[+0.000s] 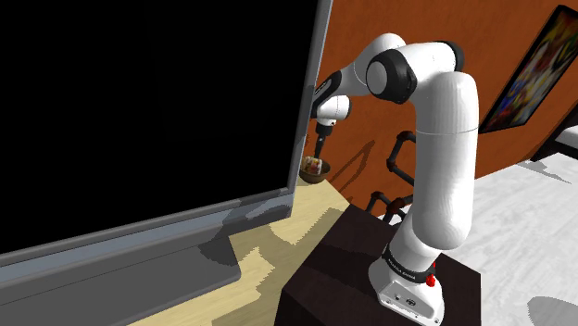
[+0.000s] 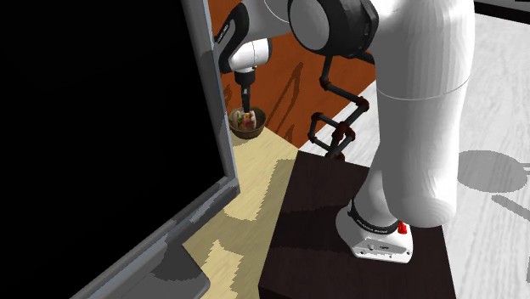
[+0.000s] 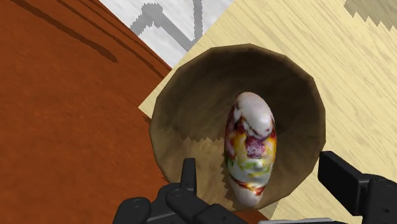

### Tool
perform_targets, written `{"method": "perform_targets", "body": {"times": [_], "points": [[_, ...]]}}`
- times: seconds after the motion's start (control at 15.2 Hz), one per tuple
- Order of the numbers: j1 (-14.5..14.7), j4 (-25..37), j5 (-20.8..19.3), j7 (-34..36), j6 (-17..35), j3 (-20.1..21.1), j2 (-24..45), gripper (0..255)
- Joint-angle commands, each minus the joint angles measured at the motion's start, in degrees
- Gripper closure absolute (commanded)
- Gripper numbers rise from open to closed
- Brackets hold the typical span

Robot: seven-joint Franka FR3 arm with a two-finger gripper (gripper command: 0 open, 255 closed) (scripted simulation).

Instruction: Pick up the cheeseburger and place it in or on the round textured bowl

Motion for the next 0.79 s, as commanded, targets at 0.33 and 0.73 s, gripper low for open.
{"method": "perform_targets", "body": {"times": [0.33,0.73], "points": [[1.9,1.5,-4.5,2.9,-5.5,-2.6,-5.0,0],[1.9,1.5,-4.5,2.9,-5.5,-2.6,-5.0,0]]}}
